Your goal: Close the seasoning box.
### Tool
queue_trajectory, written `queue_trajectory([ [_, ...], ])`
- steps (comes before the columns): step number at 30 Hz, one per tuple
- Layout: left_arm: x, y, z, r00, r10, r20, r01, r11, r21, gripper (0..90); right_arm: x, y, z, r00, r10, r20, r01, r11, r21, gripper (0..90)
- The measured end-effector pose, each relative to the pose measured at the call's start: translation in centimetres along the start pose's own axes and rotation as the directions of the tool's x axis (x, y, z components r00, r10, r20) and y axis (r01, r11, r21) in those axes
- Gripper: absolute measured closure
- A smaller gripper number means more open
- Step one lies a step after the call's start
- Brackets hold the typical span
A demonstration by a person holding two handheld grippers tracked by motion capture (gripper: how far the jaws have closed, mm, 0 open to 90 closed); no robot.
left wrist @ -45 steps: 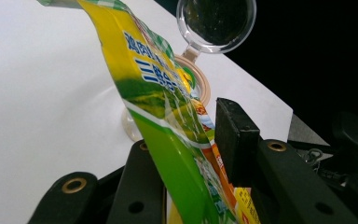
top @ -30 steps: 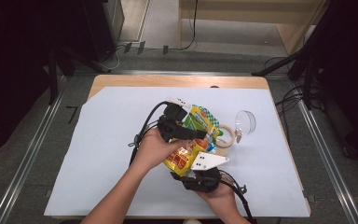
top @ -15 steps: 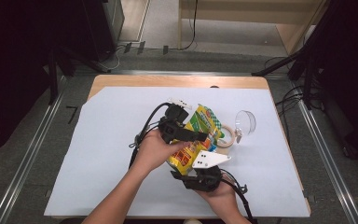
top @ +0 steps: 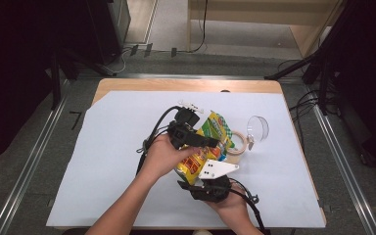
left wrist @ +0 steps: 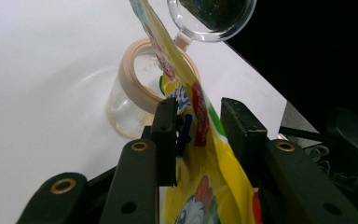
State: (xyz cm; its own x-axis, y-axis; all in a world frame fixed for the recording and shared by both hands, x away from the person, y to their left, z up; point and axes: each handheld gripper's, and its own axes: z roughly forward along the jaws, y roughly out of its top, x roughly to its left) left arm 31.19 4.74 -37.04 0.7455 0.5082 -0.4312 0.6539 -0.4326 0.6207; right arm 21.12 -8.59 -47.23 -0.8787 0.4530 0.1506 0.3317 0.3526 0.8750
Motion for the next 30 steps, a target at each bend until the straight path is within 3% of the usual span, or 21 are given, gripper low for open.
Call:
queue_trajectory([
  [5,-0.4,0.1,-0.4,1.0000,0.004,0.005,-0.004,0.9998,-0.019,62.6,0.0,0.2,-0.1,0.9998,0.017,0.005,-0.017,1.000,-0.023,62.7],
  [12,-0.6,0.0,-0.6,0.9997,0.016,-0.021,-0.016,0.9998,-0.014,58.0,-0.4,0.2,-0.3,0.9968,0.079,-0.014,-0.079,0.996,-0.044,63.6],
  [17,-0.2,0.0,-0.9,0.9997,-0.008,-0.022,0.008,0.9999,-0.011,59.6,-0.6,0.3,-0.6,0.9971,0.076,-0.008,-0.076,0.996,-0.051,63.2],
  [20,-0.3,0.0,-0.9,0.9989,0.008,-0.046,-0.007,0.9999,0.013,69.0,-0.4,0.4,-0.4,0.9986,0.052,0.006,-0.052,0.998,-0.034,62.7],
  [22,-0.2,0.1,-0.7,0.9984,0.018,-0.053,-0.017,0.9997,0.020,70.2,-0.4,0.4,-0.3,0.9979,0.065,-0.008,-0.065,0.997,-0.030,62.4],
  [28,0.3,0.9,-0.5,0.9997,-0.010,-0.021,0.011,0.9990,0.043,71.8,-0.7,0.6,-0.3,0.9978,0.063,-0.023,-0.063,0.998,-0.021,61.5],
  [30,0.5,1.7,-0.6,0.9997,-0.023,-0.001,0.023,0.9979,0.060,72.0,-0.7,1.1,-0.4,0.9994,0.030,-0.015,-0.030,0.999,-0.014,60.5],
])
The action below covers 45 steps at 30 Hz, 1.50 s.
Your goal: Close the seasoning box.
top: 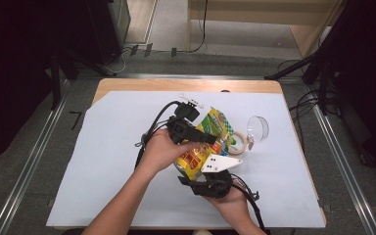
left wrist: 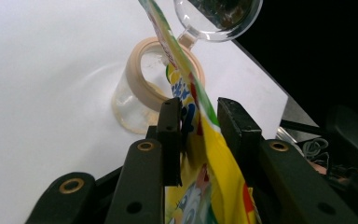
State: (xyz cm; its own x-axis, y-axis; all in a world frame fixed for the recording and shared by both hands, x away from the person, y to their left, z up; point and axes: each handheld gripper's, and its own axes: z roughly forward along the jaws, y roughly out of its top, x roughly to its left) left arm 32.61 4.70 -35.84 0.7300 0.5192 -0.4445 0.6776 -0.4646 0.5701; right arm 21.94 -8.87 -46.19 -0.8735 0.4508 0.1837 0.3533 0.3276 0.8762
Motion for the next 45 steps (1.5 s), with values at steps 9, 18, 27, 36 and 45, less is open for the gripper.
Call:
queue_trajectory([
  [9,0.5,1.5,0.1,0.9995,-0.018,0.025,0.017,0.9991,0.039,72.4,-0.7,0.9,-0.2,0.9996,-0.029,-0.006,0.029,0.999,0.019,59.7],
  [18,0.6,2.0,0.2,0.9993,-0.032,0.020,0.030,0.9966,0.077,72.1,-0.6,0.9,-0.1,0.9992,-0.033,-0.024,0.033,0.999,-0.010,59.7],
  [27,0.7,2.5,0.8,0.9986,-0.047,0.026,0.044,0.9949,0.090,70.7,-0.9,1.0,0.1,0.9930,0.089,-0.077,-0.090,0.996,-0.013,63.4],
  [36,0.2,3.0,0.7,0.9999,-0.014,0.000,0.014,0.9960,0.088,72.2,-0.8,1.2,0.2,0.9949,0.072,-0.070,-0.075,0.997,-0.028,62.0],
  [45,0.0,3.5,0.6,0.9999,-0.013,-0.007,0.014,0.9961,0.087,73.6,-0.3,1.4,-0.1,0.9995,-0.015,-0.029,0.014,1.000,-0.017,63.4],
])
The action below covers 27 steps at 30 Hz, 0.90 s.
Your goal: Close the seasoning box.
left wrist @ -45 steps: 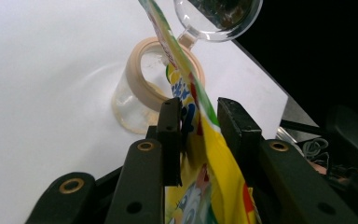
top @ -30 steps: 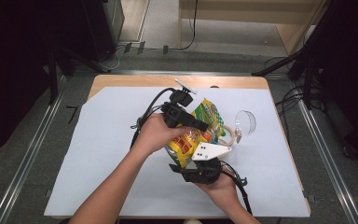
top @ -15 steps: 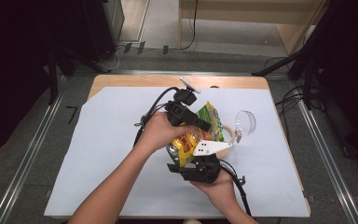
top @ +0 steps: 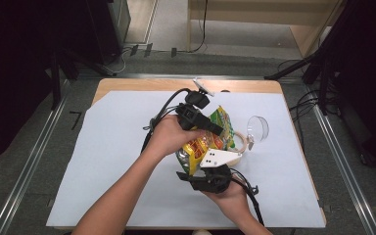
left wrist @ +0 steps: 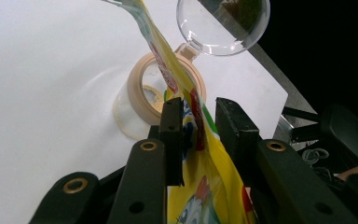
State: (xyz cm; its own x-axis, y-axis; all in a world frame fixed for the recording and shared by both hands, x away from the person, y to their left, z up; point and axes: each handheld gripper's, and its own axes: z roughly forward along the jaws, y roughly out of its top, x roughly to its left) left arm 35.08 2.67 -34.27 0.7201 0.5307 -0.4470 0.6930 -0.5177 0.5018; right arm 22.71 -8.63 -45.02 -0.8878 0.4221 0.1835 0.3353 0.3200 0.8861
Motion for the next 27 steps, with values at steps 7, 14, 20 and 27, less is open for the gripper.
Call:
queue_trajectory([
  [7,-0.12,0.37,-0.07,1.0000,-0.006,-0.004,0.006,1.0000,-0.007,70.7,-0.18,0.13,0.00,0.9990,0.045,-0.004,-0.045,0.999,-0.025,64.4],
  [14,-0.59,0.28,-0.50,0.9998,0.000,-0.020,0.000,0.9999,-0.015,67.4,-0.31,0.25,-0.03,0.9983,0.057,0.009,-0.057,0.998,-0.030,64.5],
  [20,-0.35,0.23,-0.73,0.9991,0.008,-0.043,-0.009,0.9999,-0.015,75.3,-0.41,0.41,-0.04,0.9976,0.070,0.002,-0.069,0.997,-0.041,64.2],
  [27,-0.58,0.11,-0.88,0.9984,0.030,-0.049,-0.031,0.9991,-0.028,77.3,-0.53,0.45,0.16,0.9981,0.062,-0.003,-0.062,0.998,-0.032,64.3],
])
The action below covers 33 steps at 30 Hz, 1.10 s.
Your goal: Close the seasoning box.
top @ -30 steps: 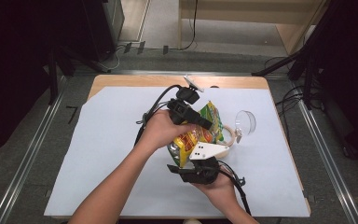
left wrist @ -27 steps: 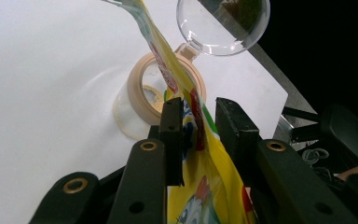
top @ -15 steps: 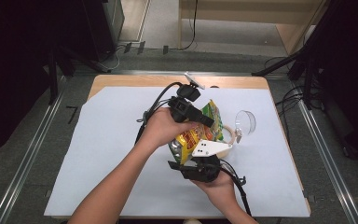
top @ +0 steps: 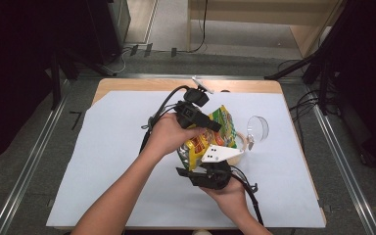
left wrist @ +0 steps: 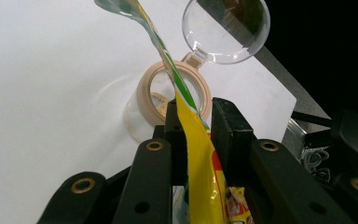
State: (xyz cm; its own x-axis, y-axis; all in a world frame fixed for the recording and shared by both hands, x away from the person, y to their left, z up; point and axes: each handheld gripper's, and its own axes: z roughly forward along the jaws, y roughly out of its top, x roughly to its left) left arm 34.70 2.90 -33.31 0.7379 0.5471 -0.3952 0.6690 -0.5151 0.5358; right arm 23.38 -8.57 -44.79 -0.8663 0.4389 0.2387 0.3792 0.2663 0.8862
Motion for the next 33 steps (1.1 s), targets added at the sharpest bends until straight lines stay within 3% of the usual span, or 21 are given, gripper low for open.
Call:
queue_trajectory([
  [4,0.0,0.0,-0.2,1.0000,0.004,-0.007,-0.004,1.0000,-0.001,77.6,0.0,0.2,0.0,1.0000,-0.003,-0.002,0.003,1.000,-0.002,64.3],
  [10,0.0,0.1,-0.2,0.9988,0.041,-0.028,-0.041,0.9992,-0.002,78.1,0.0,0.3,0.1,1.0000,-0.001,-0.008,0.001,1.000,-0.005,64.0],
  [13,0.0,0.2,-0.3,0.9992,0.032,-0.024,-0.033,0.9995,-0.003,78.3,0.0,0.4,0.0,0.9999,0.001,-0.010,-0.001,1.000,-0.003,63.9],
  [16,0.0,0.4,-0.1,0.9999,-0.007,-0.010,0.007,0.9997,0.023,79.6,0.0,0.4,0.1,0.9999,0.004,-0.016,-0.004,1.000,-0.002,63.7],
  [18,-0.2,0.6,-0.1,0.9995,0.018,-0.025,-0.017,0.9991,0.039,81.9,0.1,0.3,0.2,0.9997,0.000,-0.025,0.000,1.000,0.002,62.7],
  [26,-0.4,0.7,-0.2,0.9994,0.016,-0.030,-0.015,0.9992,0.037,85.0,0.3,0.2,0.4,1.0000,-0.008,0.001,0.008,1.000,0.000,65.4],
  [33,-0.4,1.3,-0.2,0.9990,0.013,-0.042,-0.011,0.9990,0.043,83.7,-0.1,0.7,0.8,0.9997,0.024,-0.003,-0.024,1.000,-0.004,66.1],
])
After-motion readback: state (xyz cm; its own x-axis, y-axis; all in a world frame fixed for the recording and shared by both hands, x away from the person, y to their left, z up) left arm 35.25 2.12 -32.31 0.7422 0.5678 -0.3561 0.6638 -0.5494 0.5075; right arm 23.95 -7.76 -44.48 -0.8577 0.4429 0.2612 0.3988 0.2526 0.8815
